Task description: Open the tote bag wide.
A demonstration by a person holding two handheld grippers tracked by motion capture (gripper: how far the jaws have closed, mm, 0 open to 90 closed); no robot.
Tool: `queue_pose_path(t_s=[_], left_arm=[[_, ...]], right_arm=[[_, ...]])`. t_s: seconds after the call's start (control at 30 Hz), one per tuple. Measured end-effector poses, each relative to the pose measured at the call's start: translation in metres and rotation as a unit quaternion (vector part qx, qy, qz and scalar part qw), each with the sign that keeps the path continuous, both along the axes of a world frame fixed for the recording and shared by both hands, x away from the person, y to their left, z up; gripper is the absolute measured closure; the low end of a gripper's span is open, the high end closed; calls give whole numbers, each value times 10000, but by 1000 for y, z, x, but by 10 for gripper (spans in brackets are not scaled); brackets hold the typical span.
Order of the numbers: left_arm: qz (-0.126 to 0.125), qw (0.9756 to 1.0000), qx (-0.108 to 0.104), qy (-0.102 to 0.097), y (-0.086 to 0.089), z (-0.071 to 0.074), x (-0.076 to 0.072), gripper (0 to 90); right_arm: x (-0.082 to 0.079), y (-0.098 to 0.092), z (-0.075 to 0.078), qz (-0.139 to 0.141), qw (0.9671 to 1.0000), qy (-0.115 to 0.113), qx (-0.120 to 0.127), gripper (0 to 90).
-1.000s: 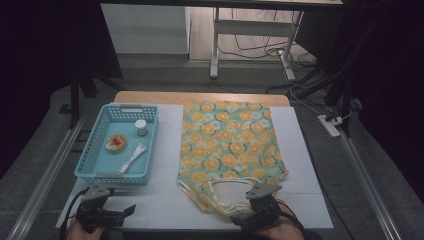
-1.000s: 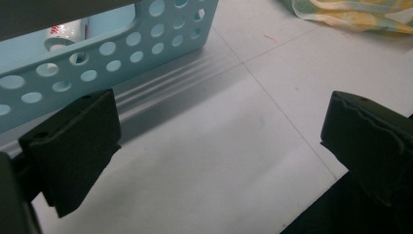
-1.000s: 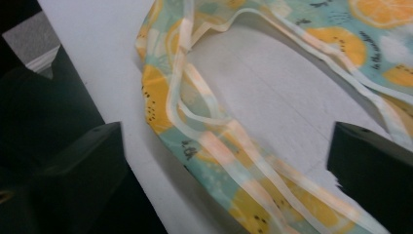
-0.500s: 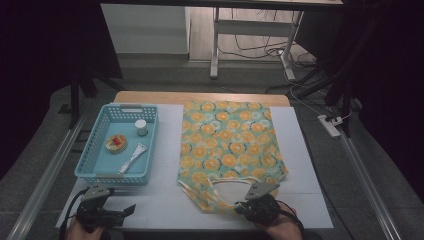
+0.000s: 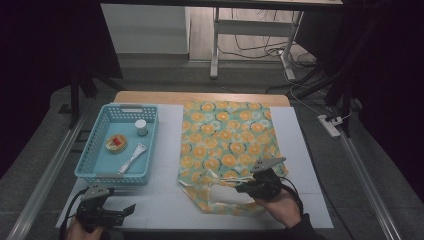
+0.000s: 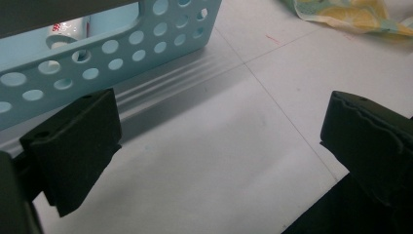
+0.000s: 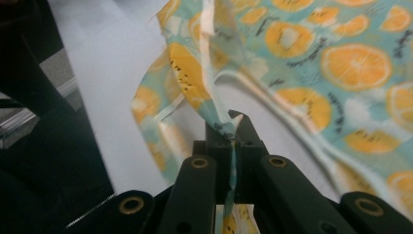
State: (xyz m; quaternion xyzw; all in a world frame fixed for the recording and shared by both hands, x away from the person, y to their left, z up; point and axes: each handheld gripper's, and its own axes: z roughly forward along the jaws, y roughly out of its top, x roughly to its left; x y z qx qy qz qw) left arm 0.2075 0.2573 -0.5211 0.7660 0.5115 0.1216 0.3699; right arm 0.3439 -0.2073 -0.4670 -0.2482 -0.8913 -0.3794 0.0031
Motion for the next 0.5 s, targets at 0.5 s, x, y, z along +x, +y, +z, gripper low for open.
queue_pose_path(t_s=[0.5], left_arm=[[13,10000,-15,1,0,0,0,22]], right_arm=[[62,10,2,-188,9994,-168,-228,886]])
